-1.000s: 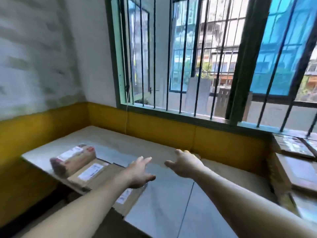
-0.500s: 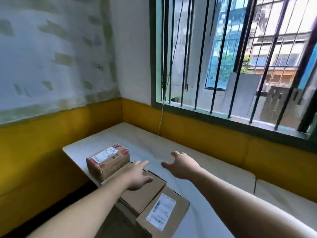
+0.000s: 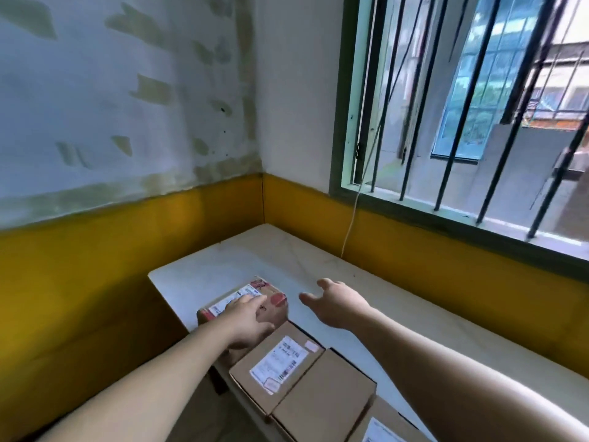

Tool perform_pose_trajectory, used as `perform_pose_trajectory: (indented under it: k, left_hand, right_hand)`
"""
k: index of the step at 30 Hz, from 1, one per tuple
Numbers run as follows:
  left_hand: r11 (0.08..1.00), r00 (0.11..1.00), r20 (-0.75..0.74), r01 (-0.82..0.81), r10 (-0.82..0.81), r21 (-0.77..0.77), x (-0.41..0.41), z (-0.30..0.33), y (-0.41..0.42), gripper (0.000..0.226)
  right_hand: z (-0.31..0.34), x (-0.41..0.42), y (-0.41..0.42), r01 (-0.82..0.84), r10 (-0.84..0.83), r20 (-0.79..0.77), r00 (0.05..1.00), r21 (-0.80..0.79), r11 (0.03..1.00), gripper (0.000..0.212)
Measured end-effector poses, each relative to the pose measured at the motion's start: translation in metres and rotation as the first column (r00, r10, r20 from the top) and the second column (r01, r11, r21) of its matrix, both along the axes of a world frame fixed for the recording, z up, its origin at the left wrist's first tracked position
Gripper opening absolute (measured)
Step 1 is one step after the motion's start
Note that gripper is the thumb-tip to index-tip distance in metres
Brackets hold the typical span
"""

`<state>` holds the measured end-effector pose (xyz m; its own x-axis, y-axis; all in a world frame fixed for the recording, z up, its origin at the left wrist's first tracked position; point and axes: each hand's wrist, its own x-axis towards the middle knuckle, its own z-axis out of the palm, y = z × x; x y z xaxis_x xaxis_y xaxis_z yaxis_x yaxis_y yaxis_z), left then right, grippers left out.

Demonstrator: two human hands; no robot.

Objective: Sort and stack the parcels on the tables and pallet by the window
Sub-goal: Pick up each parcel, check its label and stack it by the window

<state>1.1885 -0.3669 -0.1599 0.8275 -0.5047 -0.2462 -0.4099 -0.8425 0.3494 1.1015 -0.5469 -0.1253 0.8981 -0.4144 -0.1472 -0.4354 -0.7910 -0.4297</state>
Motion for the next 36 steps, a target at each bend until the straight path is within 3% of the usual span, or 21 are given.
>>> perform_pose_trajectory:
  k: [11, 17, 25, 31, 36]
  left_hand:
    - [0.984, 0.985, -0.044, 0.167, -0.164, 0.065, 0.132, -0.049, 0.055, 0.079]
    - [0.982, 0.978, -0.105, 0.184, -0.179, 0.046, 0.172, -0.073, 0.048, 0.077]
    - [0.98, 0.947, -0.277, 0.187, -0.162, 0.065, 0.207, -0.11, 0.049, 0.085]
    - [0.988, 0.943, -0.295, 0.149, -0.152, -0.034, 0.23, -0.123, 0.044, 0.09]
    - [0.969, 0.925, -0.342, 0.086, -0.164, -0.233, 0.234, -0.133, 0.046, 0.087]
  right_hand:
    - [-0.071, 0.113, 0.072, 0.17, -0.159, -0.125, 0.979, 0.082, 0.982, 0.06]
    - [-0.103, 0.141, 0.079, 0.28, -0.253, -0.206, 0.945, 0.113, 0.953, 0.071]
    - [-0.138, 0.196, 0.073, 0.275, -0.226, -0.227, 0.947, 0.214, 0.937, 0.074]
    - [-0.159, 0.211, 0.068, 0.287, -0.225, -0.214, 0.95, 0.328, 0.9, 0.084]
    - [-0.169, 0.212, 0.075, 0.364, -0.344, -0.125, 0.93, 0.423, 0.83, 0.08]
